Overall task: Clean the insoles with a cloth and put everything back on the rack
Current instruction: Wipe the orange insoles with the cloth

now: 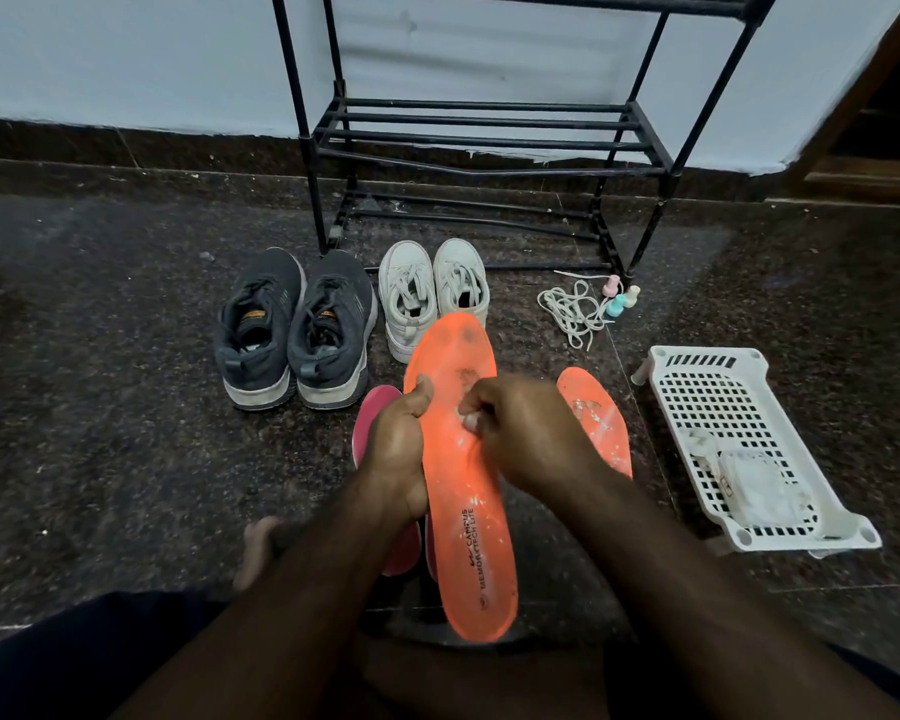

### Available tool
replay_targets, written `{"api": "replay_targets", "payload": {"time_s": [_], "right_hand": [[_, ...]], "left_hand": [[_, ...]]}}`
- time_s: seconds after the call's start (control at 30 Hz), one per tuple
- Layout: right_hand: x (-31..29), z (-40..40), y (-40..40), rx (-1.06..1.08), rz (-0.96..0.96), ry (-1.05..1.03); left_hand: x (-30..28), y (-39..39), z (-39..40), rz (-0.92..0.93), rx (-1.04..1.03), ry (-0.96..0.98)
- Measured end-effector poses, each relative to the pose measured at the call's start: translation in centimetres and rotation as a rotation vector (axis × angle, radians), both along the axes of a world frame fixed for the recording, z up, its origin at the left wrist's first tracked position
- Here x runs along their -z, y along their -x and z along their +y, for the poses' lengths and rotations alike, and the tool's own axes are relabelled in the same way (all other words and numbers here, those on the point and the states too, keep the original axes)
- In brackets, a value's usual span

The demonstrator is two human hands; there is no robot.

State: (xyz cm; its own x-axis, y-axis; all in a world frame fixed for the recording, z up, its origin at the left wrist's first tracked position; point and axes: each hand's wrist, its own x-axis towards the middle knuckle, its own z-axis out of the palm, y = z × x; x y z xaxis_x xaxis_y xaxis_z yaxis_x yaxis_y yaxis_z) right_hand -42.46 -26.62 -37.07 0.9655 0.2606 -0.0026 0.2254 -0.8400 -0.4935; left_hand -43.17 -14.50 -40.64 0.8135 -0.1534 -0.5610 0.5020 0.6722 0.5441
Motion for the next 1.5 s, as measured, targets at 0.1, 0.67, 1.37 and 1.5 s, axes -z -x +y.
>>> {"api": "replay_targets", "payload": {"time_s": [0.1, 0.67, 1.37, 1.5], "right_hand": [[-0.3, 0.8, 1.2, -0.086, 0.069, -0.011], [0.0, -0.3, 0.3, 0.109, 0.016, -0.269], [1.4, -1.1, -1.3, 0.060, -0.373, -0.127], [0.9, -1.3, -1.4, 0.087, -0.330, -0.239]], "left_hand": [[-0.3, -0.2, 0.2, 0.015, 0.000, -0.013], [-0.1, -0.4, 0.7, 0.035, -0.019, 0.069], [0.2, 0.1, -0.1, -0.007, 0.114, 0.036], [0.6, -0.1, -0.2, -0.022, 0.111, 0.061]]}}
